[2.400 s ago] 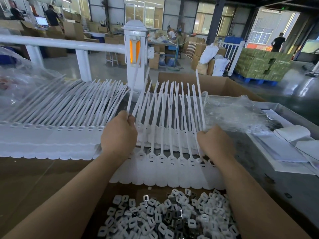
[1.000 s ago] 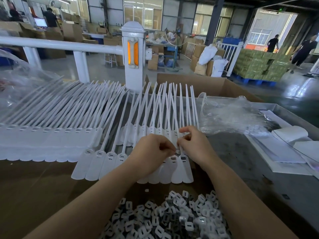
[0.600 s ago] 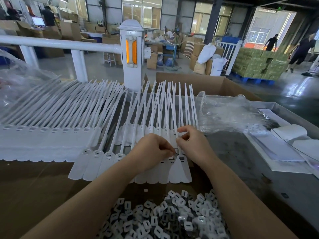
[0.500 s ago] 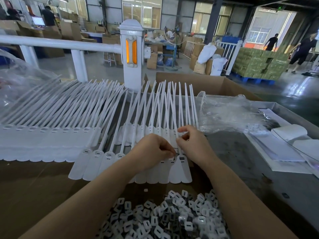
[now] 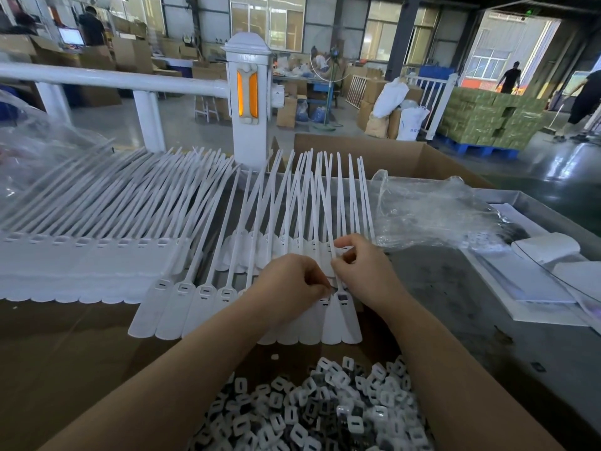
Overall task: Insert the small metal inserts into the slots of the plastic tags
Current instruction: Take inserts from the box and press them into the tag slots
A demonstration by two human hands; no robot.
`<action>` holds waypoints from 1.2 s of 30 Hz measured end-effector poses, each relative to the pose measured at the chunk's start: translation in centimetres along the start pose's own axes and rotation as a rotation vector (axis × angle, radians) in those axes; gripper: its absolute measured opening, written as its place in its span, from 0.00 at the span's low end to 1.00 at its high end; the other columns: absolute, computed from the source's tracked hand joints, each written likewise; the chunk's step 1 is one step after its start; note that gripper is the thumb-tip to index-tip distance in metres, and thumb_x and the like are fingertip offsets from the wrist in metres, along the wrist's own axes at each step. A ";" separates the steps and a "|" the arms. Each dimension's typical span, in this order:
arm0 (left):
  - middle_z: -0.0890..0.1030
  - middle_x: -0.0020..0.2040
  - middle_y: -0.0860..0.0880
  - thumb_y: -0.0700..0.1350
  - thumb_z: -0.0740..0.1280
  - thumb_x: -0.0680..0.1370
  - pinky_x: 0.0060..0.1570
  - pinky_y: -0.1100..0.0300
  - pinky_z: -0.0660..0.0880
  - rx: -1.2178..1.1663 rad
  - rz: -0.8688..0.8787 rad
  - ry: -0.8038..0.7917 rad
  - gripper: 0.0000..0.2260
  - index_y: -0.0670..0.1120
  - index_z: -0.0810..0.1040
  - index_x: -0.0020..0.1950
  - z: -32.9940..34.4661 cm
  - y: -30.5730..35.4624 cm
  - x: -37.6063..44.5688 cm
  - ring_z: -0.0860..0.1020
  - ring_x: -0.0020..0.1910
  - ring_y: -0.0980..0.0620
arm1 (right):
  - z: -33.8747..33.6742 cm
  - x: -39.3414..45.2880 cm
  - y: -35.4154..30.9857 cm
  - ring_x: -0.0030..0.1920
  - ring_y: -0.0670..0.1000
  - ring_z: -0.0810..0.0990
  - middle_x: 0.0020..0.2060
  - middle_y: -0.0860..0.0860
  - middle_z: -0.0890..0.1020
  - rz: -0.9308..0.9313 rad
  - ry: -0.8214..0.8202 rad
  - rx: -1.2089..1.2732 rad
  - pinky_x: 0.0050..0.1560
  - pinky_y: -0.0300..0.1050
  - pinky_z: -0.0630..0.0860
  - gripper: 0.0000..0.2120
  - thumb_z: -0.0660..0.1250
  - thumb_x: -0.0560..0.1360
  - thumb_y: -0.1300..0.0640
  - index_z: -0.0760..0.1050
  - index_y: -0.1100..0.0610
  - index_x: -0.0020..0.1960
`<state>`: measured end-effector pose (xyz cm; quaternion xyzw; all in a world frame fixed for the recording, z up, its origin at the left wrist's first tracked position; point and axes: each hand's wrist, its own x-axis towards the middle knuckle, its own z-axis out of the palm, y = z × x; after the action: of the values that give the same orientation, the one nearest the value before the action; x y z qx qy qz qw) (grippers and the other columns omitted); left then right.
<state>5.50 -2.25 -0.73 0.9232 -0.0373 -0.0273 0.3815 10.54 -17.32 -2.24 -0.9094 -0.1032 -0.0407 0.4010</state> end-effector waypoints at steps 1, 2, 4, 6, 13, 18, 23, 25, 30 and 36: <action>0.81 0.41 0.57 0.50 0.71 0.76 0.36 0.67 0.72 0.013 -0.010 0.009 0.06 0.58 0.78 0.41 0.1 0.0 0.0 0.78 0.40 0.59 | 0.0 0.0 0.0 0.39 0.52 0.82 0.42 0.48 0.80 0.001 0.002 -0.005 0.45 0.53 0.83 0.14 0.64 0.80 0.57 0.72 0.51 0.65; 0.79 0.40 0.57 0.51 0.71 0.76 0.35 0.66 0.71 0.038 -0.018 0.022 0.05 0.58 0.77 0.41 0.1 0.1 0.0 0.77 0.40 0.59 | 0.1 0.1 0.0 0.39 0.52 0.82 0.42 0.48 0.80 0.001 0.004 -0.013 0.45 0.53 0.83 0.14 0.64 0.80 0.57 0.72 0.51 0.65; 0.77 0.43 0.56 0.57 0.71 0.75 0.41 0.62 0.73 0.152 -0.046 0.064 0.07 0.58 0.76 0.42 0.2 0.2 0.1 0.75 0.44 0.58 | 0.1 0.1 0.0 0.39 0.51 0.82 0.42 0.47 0.79 -0.002 0.007 -0.027 0.45 0.53 0.83 0.14 0.64 0.80 0.57 0.71 0.50 0.65; 0.73 0.49 0.54 0.63 0.70 0.73 0.58 0.52 0.72 0.287 -0.104 0.104 0.10 0.59 0.74 0.43 0.3 0.0 0.1 0.72 0.55 0.52 | 0.2 0.1 0.0 0.39 0.51 0.82 0.42 0.47 0.79 -0.002 0.006 -0.027 0.44 0.53 0.83 0.14 0.64 0.80 0.57 0.71 0.50 0.65; 0.72 0.58 0.52 0.66 0.66 0.73 0.68 0.44 0.57 0.334 -0.177 0.094 0.11 0.60 0.74 0.43 0.5 -0.3 -0.1 0.66 0.66 0.47 | 0.3 0.1 0.1 0.39 0.49 0.81 0.42 0.46 0.79 -0.001 0.019 -0.039 0.44 0.49 0.82 0.13 0.64 0.80 0.57 0.71 0.50 0.64; 0.72 0.60 0.52 0.66 0.67 0.73 0.70 0.44 0.55 0.325 -0.204 0.092 0.11 0.60 0.73 0.42 0.7 -0.1 -0.1 0.65 0.66 0.46 | 0.3 0.1 0.0 0.38 0.49 0.81 0.41 0.47 0.79 -0.004 0.018 -0.045 0.41 0.47 0.81 0.13 0.65 0.80 0.57 0.71 0.50 0.64; 0.71 0.58 0.51 0.64 0.68 0.73 0.67 0.46 0.57 0.322 -0.218 0.109 0.10 0.59 0.74 0.44 0.9 0.1 0.1 0.65 0.65 0.47 | 0.3 -0.1 -0.2 0.39 0.51 0.81 0.40 0.49 0.79 -0.007 0.023 -0.066 0.45 0.51 0.82 0.14 0.65 0.79 0.58 0.71 0.50 0.64; 0.71 0.56 0.51 0.64 0.68 0.72 0.65 0.46 0.58 0.349 -0.212 0.117 0.10 0.59 0.74 0.44 1.1 -0.1 0.3 0.66 0.64 0.46 | 0.4 -0.1 -0.3 0.40 0.51 0.80 0.41 0.49 0.79 -0.011 0.019 -0.105 0.47 0.53 0.81 0.15 0.65 0.79 0.58 0.72 0.51 0.65; 0.68 0.51 0.54 0.65 0.67 0.73 0.61 0.48 0.59 0.394 -0.161 0.121 0.11 0.60 0.72 0.42 0.8 -0.1 0.1 0.66 0.63 0.48 | 0.4 -0.1 -0.6 0.45 0.50 0.78 0.43 0.48 0.77 -0.004 -0.016 -0.173 0.52 0.54 0.80 0.18 0.67 0.78 0.57 0.71 0.51 0.67; 0.74 0.47 0.62 0.57 0.74 0.71 0.56 0.61 0.66 0.196 0.428 -0.073 0.05 0.64 0.79 0.43 -1.4 0.9 -1.6 0.70 0.53 0.64 | 0.1 0.3 -0.6 0.47 0.50 0.80 0.46 0.48 0.79 0.034 -0.062 -0.113 0.53 0.53 0.81 0.18 0.71 0.76 0.58 0.71 0.51 0.64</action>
<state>3.99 -1.77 0.97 0.9253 -0.2483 0.0245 0.2858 10.69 -16.82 -1.76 -0.9331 -0.0974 -0.0114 0.3461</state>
